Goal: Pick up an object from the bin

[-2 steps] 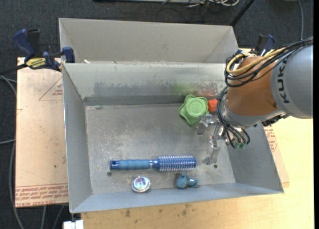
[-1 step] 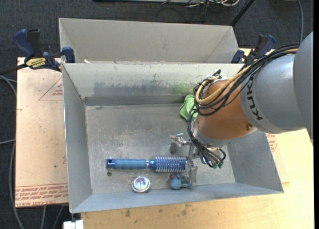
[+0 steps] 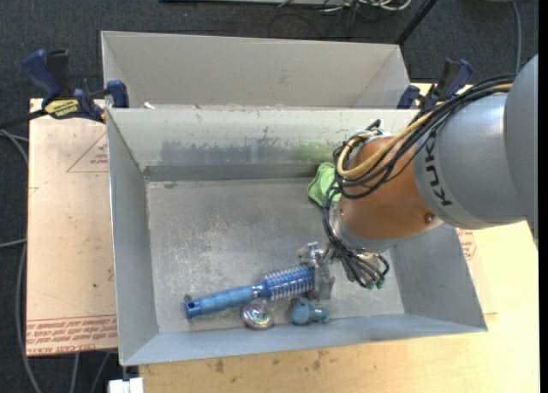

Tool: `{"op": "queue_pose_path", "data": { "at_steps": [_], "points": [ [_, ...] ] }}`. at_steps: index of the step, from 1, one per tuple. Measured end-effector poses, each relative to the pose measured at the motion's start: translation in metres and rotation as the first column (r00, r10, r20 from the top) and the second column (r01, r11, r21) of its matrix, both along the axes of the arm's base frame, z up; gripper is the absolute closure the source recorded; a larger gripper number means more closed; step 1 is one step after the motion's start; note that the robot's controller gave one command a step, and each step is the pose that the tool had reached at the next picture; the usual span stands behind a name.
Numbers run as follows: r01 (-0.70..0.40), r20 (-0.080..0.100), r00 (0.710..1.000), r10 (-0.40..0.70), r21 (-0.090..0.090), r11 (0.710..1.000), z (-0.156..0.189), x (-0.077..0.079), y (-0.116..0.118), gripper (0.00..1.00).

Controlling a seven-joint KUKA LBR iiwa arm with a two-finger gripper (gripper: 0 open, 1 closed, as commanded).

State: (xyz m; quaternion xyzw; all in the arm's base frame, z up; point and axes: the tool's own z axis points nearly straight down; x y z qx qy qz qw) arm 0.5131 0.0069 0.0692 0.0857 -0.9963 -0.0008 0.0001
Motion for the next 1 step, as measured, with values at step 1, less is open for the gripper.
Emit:
{"op": "queue_pose_path", "data": {
  "at_steps": [1],
  "points": [
    [-0.015, 0.009, 1.0, 0.015, -0.001, 1.0, 0.1503, -0.0139, 0.0055, 1.0]
  ]
}}
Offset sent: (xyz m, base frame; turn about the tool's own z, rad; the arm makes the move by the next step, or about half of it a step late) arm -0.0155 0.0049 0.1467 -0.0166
